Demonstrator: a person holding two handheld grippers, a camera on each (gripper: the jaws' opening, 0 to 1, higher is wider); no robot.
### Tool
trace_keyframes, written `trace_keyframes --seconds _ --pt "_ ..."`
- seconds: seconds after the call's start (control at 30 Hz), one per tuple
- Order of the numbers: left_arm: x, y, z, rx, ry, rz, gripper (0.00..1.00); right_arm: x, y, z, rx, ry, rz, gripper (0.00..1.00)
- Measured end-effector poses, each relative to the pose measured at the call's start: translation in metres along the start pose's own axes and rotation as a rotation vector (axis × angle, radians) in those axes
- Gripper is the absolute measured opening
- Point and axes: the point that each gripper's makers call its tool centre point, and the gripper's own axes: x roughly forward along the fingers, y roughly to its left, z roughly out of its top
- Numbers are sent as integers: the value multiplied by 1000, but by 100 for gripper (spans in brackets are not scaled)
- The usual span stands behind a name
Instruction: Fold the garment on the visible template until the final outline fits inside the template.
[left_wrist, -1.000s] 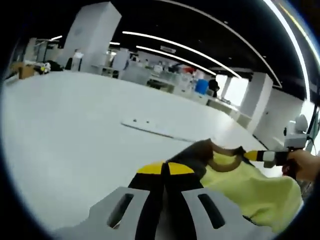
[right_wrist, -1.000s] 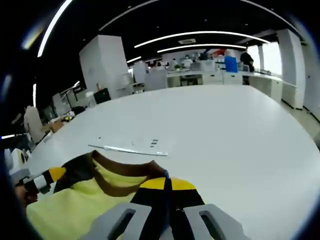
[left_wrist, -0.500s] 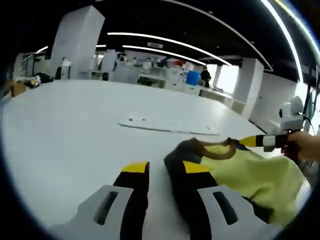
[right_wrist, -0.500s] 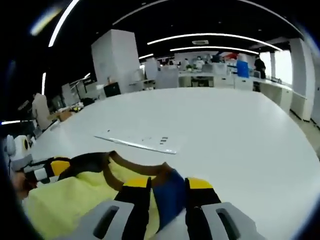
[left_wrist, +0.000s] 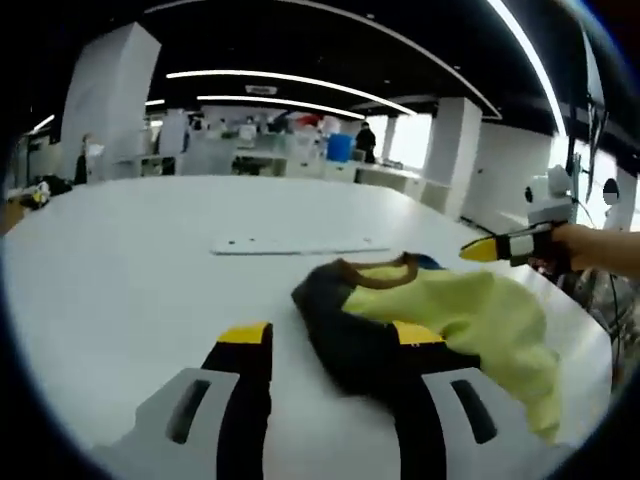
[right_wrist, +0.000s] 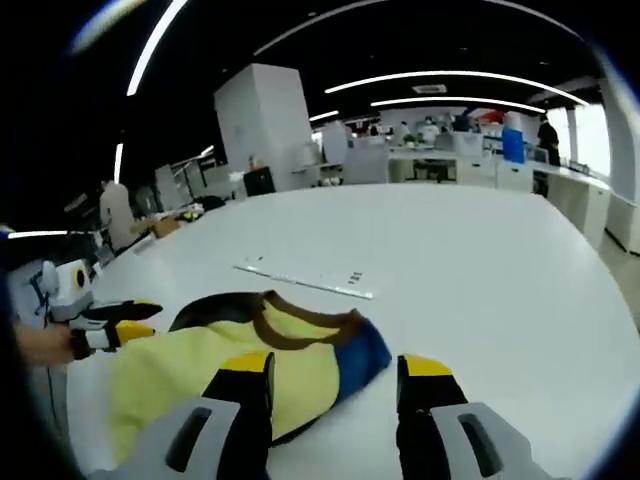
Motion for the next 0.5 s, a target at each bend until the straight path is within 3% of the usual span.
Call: trace_keyframes --seconds 0.1,0.23,0.4,0.5 --pt "-6 -4 -6 9 24 -13 49 -8 9 -11 -7 27 42 47" --pt "-13 -5 -13 -50 38 -43 53 -17 23 -24 -25 45 114 45" --pt "-21 -13 -27 -26 80 -74 51 -22 34 -42 -71 86 157 43" --pt "-24 -23 -36 -31 103 -110 49 -22 38 -50 -50 101 200 39"
